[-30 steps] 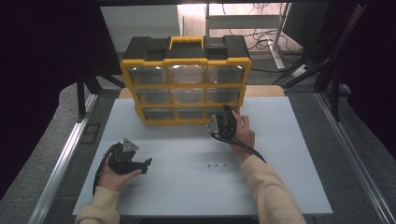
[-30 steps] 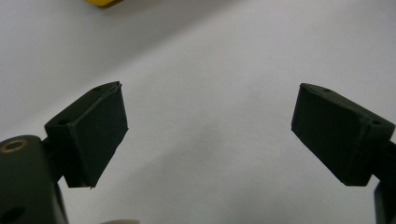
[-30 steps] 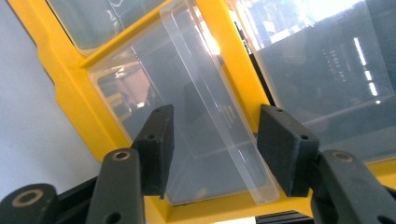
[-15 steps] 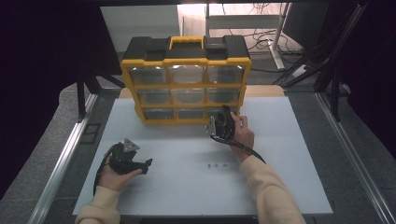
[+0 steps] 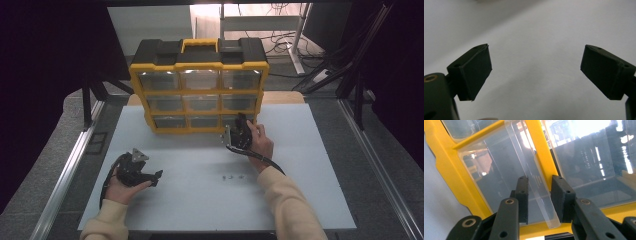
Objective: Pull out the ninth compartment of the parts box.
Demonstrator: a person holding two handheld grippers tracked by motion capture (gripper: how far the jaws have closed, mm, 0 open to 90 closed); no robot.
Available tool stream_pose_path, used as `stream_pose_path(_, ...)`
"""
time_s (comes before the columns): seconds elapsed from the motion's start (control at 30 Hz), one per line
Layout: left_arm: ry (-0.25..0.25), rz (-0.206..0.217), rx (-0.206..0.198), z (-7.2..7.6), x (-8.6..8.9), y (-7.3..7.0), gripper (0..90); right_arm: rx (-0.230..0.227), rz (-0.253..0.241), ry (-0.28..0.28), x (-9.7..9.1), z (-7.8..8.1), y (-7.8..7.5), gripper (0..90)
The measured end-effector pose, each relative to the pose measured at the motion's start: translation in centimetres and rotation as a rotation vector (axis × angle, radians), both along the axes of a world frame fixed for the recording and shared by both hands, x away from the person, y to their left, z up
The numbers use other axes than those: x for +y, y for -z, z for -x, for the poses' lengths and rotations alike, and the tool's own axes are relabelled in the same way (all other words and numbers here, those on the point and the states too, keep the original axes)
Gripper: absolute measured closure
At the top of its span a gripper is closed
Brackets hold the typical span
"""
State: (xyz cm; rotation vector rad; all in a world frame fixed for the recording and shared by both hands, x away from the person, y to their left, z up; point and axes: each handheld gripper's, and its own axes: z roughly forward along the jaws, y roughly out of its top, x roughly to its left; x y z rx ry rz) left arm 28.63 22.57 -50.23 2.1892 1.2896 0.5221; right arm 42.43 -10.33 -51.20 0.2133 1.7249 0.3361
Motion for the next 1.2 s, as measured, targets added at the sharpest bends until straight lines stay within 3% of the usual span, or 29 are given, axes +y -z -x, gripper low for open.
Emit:
stream_pose_path(0.3, -0.004, 0.003, 0.006, -0.07, 0.12, 0.08, 10.4, -0.046, 0.031, -0.021, -0.15, 0.05, 0.40, 70.1)
stream_pose_path(0.63, -0.008, 0.003, 0.007, -0.08, 0.23, 0.10, 10.3, -0.044, 0.046, -0.026, -0.13, 0.41, 0.24, 70.5)
stream_pose_path(1.2, -0.011, 0.001, 0.006, -0.09, 0.40, 0.11, 10.2, -0.027, 0.003, -0.020, -0.11, 0.94, 0.21, 73.1)
